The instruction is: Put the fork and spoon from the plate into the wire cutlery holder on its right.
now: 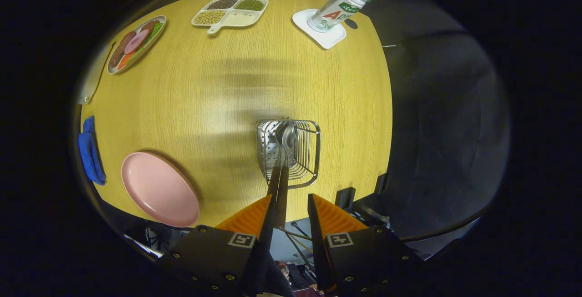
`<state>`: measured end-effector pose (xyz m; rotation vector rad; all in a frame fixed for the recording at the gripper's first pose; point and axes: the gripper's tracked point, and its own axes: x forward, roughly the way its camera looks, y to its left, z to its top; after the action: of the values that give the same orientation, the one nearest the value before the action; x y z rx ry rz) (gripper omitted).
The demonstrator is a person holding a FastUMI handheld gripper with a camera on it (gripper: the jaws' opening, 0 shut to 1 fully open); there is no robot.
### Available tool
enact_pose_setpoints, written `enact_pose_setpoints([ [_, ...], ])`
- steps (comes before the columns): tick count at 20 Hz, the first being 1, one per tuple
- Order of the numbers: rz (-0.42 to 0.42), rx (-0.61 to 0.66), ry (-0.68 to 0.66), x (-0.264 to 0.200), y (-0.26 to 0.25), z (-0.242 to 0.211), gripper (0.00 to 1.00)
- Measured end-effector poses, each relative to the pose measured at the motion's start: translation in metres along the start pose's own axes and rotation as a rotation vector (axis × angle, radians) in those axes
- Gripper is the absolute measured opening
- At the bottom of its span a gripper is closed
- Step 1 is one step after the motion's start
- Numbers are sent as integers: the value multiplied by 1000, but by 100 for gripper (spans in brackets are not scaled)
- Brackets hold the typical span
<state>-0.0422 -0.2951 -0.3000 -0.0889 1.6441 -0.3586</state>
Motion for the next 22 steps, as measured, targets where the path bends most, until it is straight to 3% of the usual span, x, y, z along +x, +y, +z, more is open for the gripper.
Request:
enact_pose_setpoints([
  [6,39,87,-201,-15,6,28,42],
  [12,43,181,-541,-57,-6,64,42],
  [18,43,312,-934,-141,-16,90,42],
  [22,22,358,-1193,-209,-18,85,42],
])
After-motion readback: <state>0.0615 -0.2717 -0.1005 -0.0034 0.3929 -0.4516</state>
